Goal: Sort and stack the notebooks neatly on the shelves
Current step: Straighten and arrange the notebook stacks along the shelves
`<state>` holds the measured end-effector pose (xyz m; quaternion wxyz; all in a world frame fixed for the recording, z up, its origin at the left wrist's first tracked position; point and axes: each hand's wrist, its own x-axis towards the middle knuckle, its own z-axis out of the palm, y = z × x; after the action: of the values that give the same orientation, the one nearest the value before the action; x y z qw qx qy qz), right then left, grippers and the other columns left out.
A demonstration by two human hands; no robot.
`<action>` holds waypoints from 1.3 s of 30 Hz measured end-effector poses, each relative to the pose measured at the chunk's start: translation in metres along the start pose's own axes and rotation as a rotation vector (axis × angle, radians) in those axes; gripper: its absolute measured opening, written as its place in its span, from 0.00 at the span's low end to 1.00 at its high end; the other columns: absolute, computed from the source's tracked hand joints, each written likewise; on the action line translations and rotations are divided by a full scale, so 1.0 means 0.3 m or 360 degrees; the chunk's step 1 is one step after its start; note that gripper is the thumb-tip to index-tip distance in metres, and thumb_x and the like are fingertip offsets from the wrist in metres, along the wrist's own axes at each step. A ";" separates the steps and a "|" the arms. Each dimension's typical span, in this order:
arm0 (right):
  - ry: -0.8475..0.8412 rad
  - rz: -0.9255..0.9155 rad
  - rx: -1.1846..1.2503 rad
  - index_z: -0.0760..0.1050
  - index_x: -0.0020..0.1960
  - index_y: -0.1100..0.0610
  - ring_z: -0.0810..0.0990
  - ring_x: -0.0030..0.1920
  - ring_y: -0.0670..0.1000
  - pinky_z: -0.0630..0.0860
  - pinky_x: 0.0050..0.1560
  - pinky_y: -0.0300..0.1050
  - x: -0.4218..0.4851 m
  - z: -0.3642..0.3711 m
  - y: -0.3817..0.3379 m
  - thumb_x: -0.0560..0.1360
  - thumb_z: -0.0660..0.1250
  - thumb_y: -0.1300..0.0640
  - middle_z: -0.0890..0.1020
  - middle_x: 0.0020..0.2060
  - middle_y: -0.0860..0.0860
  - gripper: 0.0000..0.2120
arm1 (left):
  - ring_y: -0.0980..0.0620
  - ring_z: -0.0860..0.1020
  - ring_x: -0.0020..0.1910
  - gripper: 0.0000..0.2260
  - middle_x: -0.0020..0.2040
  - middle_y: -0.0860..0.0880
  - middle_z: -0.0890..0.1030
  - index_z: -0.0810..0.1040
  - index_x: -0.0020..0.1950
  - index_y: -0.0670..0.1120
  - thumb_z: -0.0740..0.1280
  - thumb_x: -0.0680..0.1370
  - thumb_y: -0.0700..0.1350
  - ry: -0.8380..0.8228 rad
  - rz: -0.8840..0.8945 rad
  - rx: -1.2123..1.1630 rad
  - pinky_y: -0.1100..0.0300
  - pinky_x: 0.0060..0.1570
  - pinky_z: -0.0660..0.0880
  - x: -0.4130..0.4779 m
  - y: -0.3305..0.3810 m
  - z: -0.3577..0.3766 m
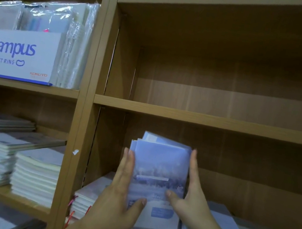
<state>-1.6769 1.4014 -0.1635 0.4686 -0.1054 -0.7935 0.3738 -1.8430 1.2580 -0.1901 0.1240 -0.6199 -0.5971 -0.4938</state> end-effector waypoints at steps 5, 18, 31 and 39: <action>-0.0013 -0.0032 -0.0292 0.26 0.72 0.27 0.52 0.59 0.14 0.63 0.55 0.17 -0.012 0.035 0.037 0.77 0.71 0.63 0.45 0.64 0.17 0.58 | 0.73 0.70 0.64 0.56 0.75 0.65 0.63 0.19 0.70 0.68 0.72 0.77 0.55 0.0041 -0.0173 -0.0070 0.70 0.63 0.70 0.010 0.014 0.034; 0.0107 -0.0031 -0.0101 0.36 0.70 0.18 0.60 0.78 0.43 0.69 0.72 0.44 0.042 0.035 -0.008 0.74 0.69 0.72 0.54 0.79 0.35 0.60 | 0.75 0.65 0.61 0.38 0.70 0.62 0.58 0.27 0.72 0.74 0.58 0.83 0.57 0.0101 -0.0246 -0.0064 0.77 0.54 0.67 0.008 -0.023 0.090; 0.0056 0.0194 0.0176 0.32 0.76 0.29 0.71 0.69 0.42 0.74 0.61 0.38 0.029 -0.009 0.031 0.74 0.72 0.71 0.66 0.70 0.36 0.61 | 0.68 0.65 0.68 0.37 0.76 0.71 0.49 0.26 0.72 0.74 0.57 0.82 0.60 0.0056 -0.0129 -0.0224 0.66 0.66 0.70 0.063 0.056 0.048; 0.0244 0.0086 0.0226 0.41 0.74 0.22 0.74 0.70 0.43 0.75 0.68 0.50 0.020 -0.018 0.036 0.72 0.74 0.71 0.68 0.73 0.40 0.60 | 0.63 0.70 0.67 0.39 0.75 0.60 0.57 0.37 0.78 0.72 0.65 0.81 0.56 0.0011 0.0000 -0.0183 0.64 0.61 0.77 0.143 0.042 0.010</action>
<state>-1.6778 1.4146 -0.1655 0.5240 -0.1217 -0.7237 0.4324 -1.8394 1.2836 -0.1534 0.0902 -0.6243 -0.5672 -0.5295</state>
